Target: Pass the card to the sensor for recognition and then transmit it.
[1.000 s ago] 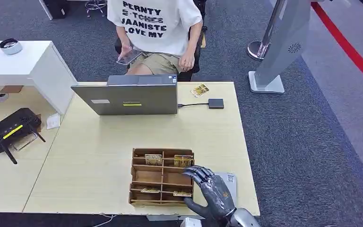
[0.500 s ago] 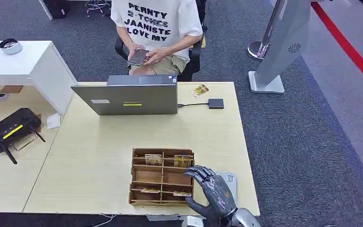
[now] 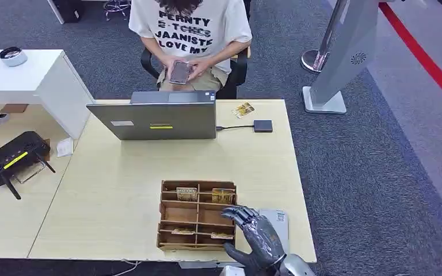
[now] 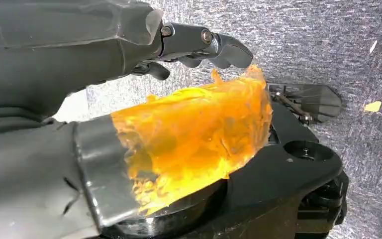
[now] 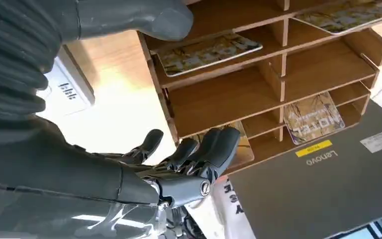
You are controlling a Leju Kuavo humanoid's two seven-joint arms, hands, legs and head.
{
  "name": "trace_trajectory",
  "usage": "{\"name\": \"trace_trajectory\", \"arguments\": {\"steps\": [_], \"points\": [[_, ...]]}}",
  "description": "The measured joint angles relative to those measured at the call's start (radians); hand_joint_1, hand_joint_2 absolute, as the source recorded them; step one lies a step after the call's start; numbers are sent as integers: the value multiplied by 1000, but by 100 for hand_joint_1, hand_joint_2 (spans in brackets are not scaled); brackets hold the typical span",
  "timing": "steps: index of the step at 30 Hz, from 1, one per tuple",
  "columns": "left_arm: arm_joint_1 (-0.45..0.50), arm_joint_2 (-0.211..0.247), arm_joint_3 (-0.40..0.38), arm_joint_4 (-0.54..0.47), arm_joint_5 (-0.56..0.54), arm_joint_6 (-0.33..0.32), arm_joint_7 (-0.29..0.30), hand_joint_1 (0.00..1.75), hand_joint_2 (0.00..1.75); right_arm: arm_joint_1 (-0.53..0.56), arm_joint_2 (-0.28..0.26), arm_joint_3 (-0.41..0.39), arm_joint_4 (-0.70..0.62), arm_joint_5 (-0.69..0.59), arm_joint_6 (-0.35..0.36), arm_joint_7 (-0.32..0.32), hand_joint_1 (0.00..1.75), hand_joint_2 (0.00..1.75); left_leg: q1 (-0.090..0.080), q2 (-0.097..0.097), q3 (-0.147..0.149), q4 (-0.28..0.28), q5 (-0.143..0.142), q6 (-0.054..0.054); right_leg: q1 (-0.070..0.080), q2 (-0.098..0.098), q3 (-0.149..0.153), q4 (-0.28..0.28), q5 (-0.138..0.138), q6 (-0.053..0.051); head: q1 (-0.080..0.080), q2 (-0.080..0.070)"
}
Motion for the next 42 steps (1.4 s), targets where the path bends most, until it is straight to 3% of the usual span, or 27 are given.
{"name": "trace_trajectory", "arguments": {"steps": [4,5,6,7,9,12,26,32,37,42], "points": [[0,0,0,0,0,0,0,0,0,-1,0,8,12,0,0,0,65,175,0,0,0,0,0,0,0,0,0,0,0,0,0,0],[0,0,0,0,0,0,0,0,0,-2,0,9,15,0,0,0,73,175,0,0,0,0,0,0,0,0,0,0,0,0,0,0],[0,0,0,0,0,0,0,0,0,-2,0,10,18,0,0,0,119,175,0,0,0,0,0,0,0,0,0,0,0,0,0,0],[0,0,0,0,0,0,0,0,0,-3,0,11,20,0,0,0,119,175,0,0,0,0,0,0,0,0,0,0,0,0,0,0],[0,0,0,0,0,-1,0,0,0,-6,0,13,25,0,0,0,154,175,0,0,0,0,0,0,0,0,0,0,0,0,0,0],[0,0,0,0,0,-2,0,0,0,-15,0,19,32,0,2,0,171,175,0,0,0,0,0,0,0,0,0,0,0,0,0,0],[0,0,0,0,-6,-1,0,0,0,-39,4,27,65,-14,-12,0,175,175,0,0,0,0,0,0,0,0,0,0,0,0,0,0],[0,0,0,0,-7,1,-3,0,0,-22,4,15,35,-63,-71,-15,175,175,0,0,0,0,0,0,0,0,0,0,0,0,0,0],[1,0,1,0,1,5,-14,0,0,18,22,-49,-73,-205,-173,-98,175,175,0,1,1,0,0,0,0,1,0,0,0,0,-1,0],[5,-2,7,0,3,16,-20,0,0,104,95,-207,-308,-348,-267,-201,175,175,0,1,0,0,0,0,0,0,-1,0,0,0,-1,0]]}}
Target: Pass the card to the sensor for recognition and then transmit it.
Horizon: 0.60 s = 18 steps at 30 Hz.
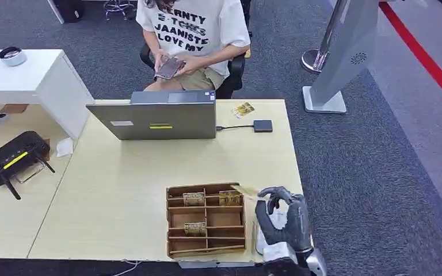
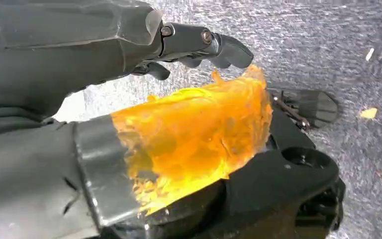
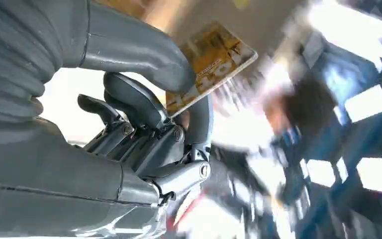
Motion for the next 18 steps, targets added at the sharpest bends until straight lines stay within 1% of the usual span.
{"name": "trace_trajectory", "arguments": {"steps": [2,6,9,18], "points": [[-1,-2,0,0,-2,2,0,0,0,25,26,-61,-71,-5,-2,-24,175,175,0,-1,0,0,0,0,0,0,0,0,0,0,1,0],[-1,-5,0,0,-3,1,0,0,0,62,61,-139,-167,-8,-2,-46,175,175,0,0,0,0,0,0,0,0,0,0,0,0,0,0],[0,-6,0,0,-3,-1,0,0,0,72,73,-162,-193,-4,-2,-47,175,175,0,0,0,0,0,0,0,0,0,0,0,0,0,0],[-1,-8,0,0,-3,-2,0,0,0,79,91,-182,-217,-1,-2,-46,175,175,0,0,0,0,0,0,0,0,0,0,0,0,0,0]]}}
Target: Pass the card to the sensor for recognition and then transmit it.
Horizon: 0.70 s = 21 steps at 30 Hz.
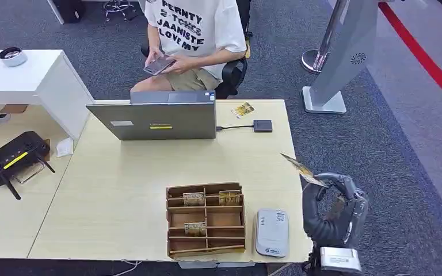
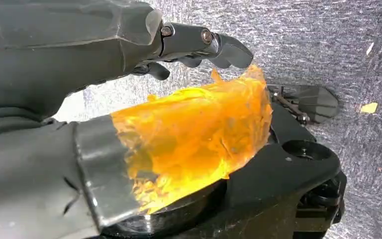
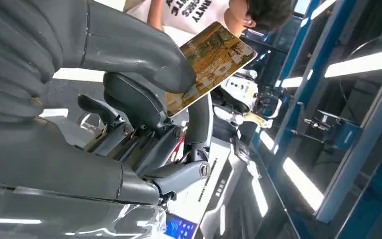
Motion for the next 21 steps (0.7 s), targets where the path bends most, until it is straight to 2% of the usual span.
{"name": "trace_trajectory", "arguments": {"steps": [15,21], "points": [[0,0,0,0,-6,-2,3,0,0,-6,14,0,6,75,4,57,175,175,0,0,-1,0,0,0,0,0,0,0,0,0,0,0],[-4,0,-1,0,-42,-7,12,0,0,-94,14,8,80,185,17,104,175,175,0,0,0,0,0,0,0,0,1,0,0,0,0,0]]}}
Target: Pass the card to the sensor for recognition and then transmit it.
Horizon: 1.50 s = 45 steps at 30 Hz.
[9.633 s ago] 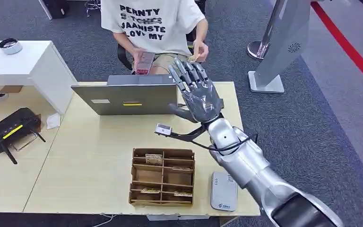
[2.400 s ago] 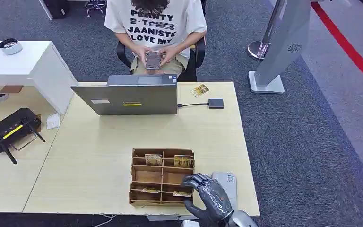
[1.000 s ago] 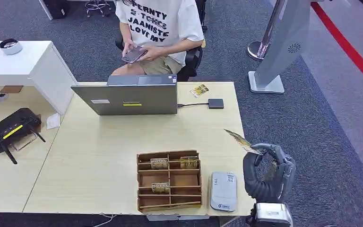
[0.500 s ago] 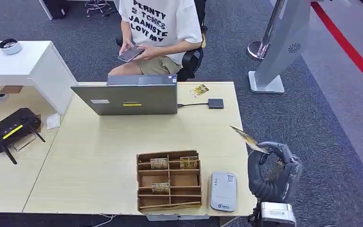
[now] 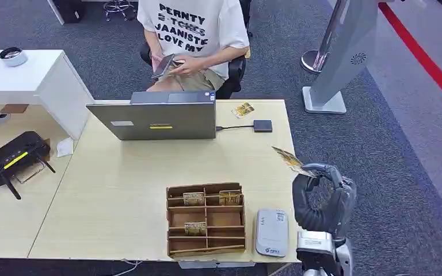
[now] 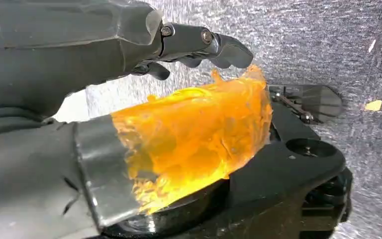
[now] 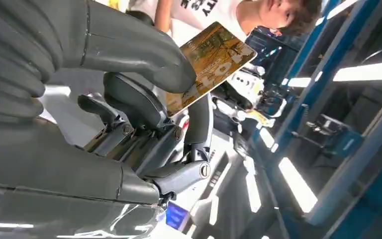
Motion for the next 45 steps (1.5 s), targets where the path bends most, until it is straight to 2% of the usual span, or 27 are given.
{"name": "trace_trajectory", "arguments": {"steps": [5,16,26,28,29,30,35,38,42,44,45], "points": [[-4,1,-15,0,-43,-10,2,0,0,-139,0,11,119,115,9,62,175,175,0,0,0,0,1,0,0,0,0,0,1,0,0,0],[-27,2,-72,0,-101,-37,31,0,0,-482,0,-21,515,277,16,186,175,175,0,0,0,0,3,1,0,0,0,1,3,0,0,0],[-43,1,-113,0,-125,-51,52,0,0,-708,13,-32,855,433,3,251,175,175,0,0,1,0,3,1,0,0,0,1,3,0,0,0],[-43,1,-118,0,-125,-52,53,0,0,-732,18,-32,909,453,1,260,84,175,0,0,1,0,3,1,0,0,0,1,3,0,0,0],[-44,1,-119,0,-125,-52,53,0,0,-740,21,-31,932,457,0,263,0,175,0,0,1,0,3,1,0,0,0,1,3,0,0,0],[-44,1,-121,0,-125,-52,53,0,0,-746,23,-31,948,461,-1,263,0,0,0,0,1,0,3,1,0,0,0,1,3,0,0,0],[-44,1,-126,0,-116,-52,53,0,0,-748,37,-31,988,415,15,240,0,0,0,0,0,0,3,1,0,0,0,1,3,0,0,0],[-43,1,-126,0,-104,-51,49,0,0,-721,49,-32,965,275,94,177,0,0,0,0,0,0,3,1,0,0,0,1,3,0,0,0],[-39,2,-126,0,-77,-45,39,0,0,-637,71,-29,847,3,295,97,0,0,0,0,0,0,3,0,0,0,-1,1,2,0,0,0],[-37,4,-126,0,-67,-45,36,0,0,-597,77,-19,787,-118,394,81,0,0,0,-1,0,0,3,0,0,0,-2,1,2,0,0,0],[-35,5,-124,0,-57,-44,30,0,0,-564,77,-9,735,-234,488,67,0,0,0,-1,-1,0,3,0,0,-1,-1,1,2,0,0,0]]}}
